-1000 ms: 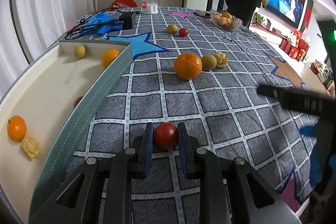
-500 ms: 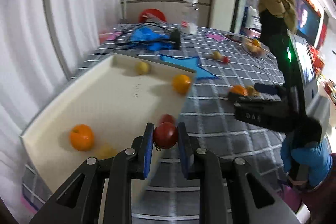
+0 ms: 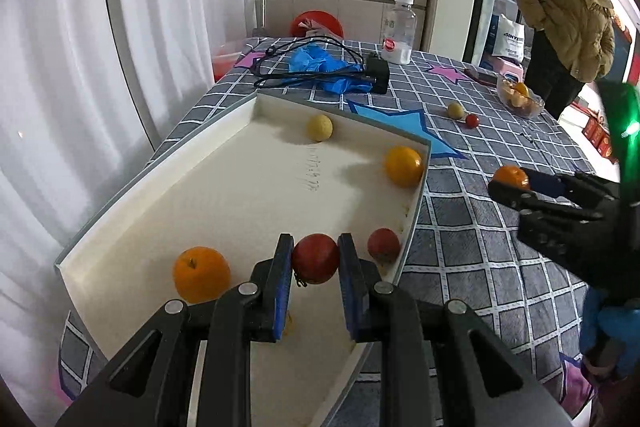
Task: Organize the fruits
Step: 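Carry the tomato over the tray with the left gripper while right gripper grasps the large orange, then lower the tomato and orange into the cream tray and open both grippers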
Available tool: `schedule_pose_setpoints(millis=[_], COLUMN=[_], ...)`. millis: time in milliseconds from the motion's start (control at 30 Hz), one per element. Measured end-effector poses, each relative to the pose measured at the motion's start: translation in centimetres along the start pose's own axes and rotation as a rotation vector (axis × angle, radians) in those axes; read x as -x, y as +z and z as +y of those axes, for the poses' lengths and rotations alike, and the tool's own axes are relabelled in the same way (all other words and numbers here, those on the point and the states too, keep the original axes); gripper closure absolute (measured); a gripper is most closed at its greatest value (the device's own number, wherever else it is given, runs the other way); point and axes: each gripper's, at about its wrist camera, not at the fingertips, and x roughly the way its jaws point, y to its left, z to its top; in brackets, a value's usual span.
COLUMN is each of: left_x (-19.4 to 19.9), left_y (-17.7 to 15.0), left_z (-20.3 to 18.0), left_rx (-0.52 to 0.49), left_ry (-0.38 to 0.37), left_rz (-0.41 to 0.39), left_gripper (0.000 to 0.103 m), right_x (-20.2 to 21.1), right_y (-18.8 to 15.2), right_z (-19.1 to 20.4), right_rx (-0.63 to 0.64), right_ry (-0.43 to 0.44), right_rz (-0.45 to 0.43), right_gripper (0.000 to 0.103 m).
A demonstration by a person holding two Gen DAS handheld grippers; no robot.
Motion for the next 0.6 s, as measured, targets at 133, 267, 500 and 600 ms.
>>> schedule_pose_setpoints(millis=[133, 267, 500, 600], left_x=[0.2, 0.4, 0.0, -0.6], left_y=[0.1, 0.5, 1.6, 1.5], left_z=[0.4, 1.4, 4.4, 5.7], left_rx=[0.006, 0.014, 0.057, 0.078], left_ry=[0.002, 0.021, 0.071, 0.095], left_rz=[-0.003, -0.012, 0.028, 0.06], left_gripper=[0.079, 0.079, 0.078, 0.049], right_x=[0.9, 1.2, -0.3, -1.4], right_y=[0.8, 1.8, 4.3, 4.8], right_z=[1.4, 3.2, 8.2, 9.9], right_rx=[-0.017, -0.025, 0.047, 0.072], right_ry=[0.083, 0.17, 0.248, 0.265], right_rz=[-0.006, 0.0, 0.057, 0.111], right_gripper=[0.062, 0.062, 0.062, 0.059])
